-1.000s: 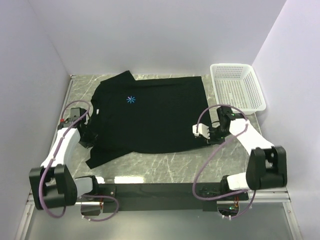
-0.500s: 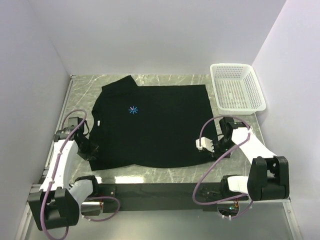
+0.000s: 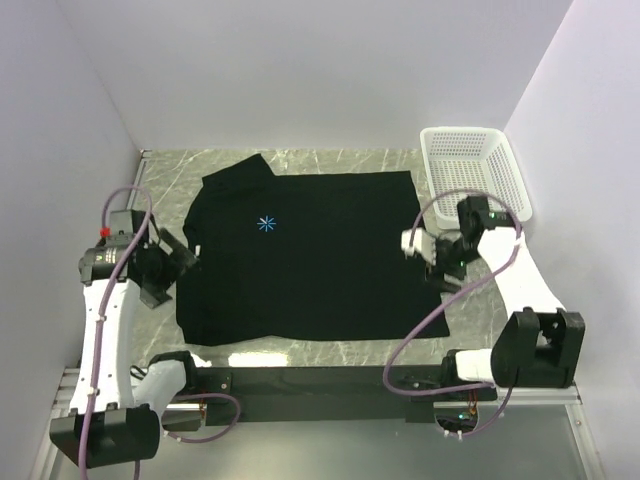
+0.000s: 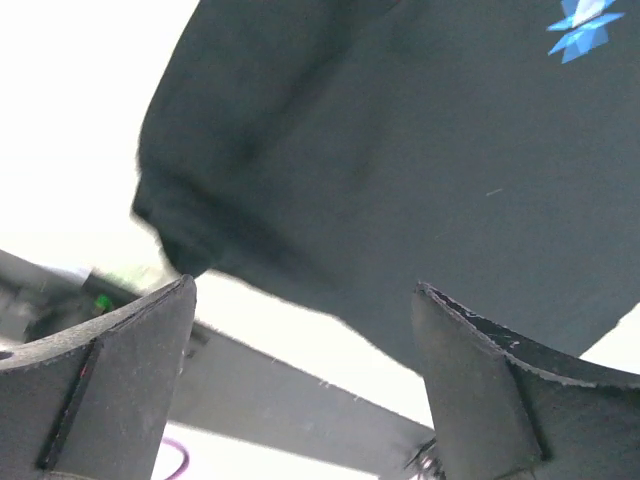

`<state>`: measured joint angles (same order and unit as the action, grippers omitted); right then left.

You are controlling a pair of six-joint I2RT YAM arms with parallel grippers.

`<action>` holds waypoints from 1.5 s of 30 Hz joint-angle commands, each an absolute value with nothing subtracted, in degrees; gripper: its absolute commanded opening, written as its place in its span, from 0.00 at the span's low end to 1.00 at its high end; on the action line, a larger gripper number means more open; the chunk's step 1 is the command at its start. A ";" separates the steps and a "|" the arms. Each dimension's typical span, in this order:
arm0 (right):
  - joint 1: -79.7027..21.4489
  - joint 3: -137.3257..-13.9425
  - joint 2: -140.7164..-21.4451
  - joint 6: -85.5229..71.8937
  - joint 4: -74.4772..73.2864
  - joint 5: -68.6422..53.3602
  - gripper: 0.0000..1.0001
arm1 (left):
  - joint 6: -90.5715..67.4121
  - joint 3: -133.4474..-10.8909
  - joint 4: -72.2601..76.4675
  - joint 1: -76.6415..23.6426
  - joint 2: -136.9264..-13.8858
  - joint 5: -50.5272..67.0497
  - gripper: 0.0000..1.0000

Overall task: Fold and stack the t-shirts
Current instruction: Flatten the tshirt out

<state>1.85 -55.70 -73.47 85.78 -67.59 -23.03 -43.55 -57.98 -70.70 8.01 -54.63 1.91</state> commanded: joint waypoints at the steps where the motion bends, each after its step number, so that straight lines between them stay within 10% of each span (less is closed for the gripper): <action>1: 2.37 -64.13 -77.59 80.19 -67.08 -31.01 0.80 | -41.49 -63.36 -67.52 8.17 -55.19 1.85 0.93; 9: -2.36 -92.52 -100.96 50.04 -49.23 -36.83 0.72 | -32.44 -68.87 -30.52 9.23 -75.29 4.66 0.95; 19: -6.68 -139.99 -136.66 20.50 -50.36 -8.63 0.70 | -26.28 -92.89 -22.68 9.67 -109.85 11.68 0.92; 45: -7.73 -133.42 -140.45 13.80 -35.95 4.57 0.72 | -24.87 -114.25 -26.36 9.75 -136.22 15.29 0.72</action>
<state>-7.31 -133.99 -142.43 14.76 -38.33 4.91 -26.22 -110.43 -24.43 9.61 -134.85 14.72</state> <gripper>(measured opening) 0.724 0.740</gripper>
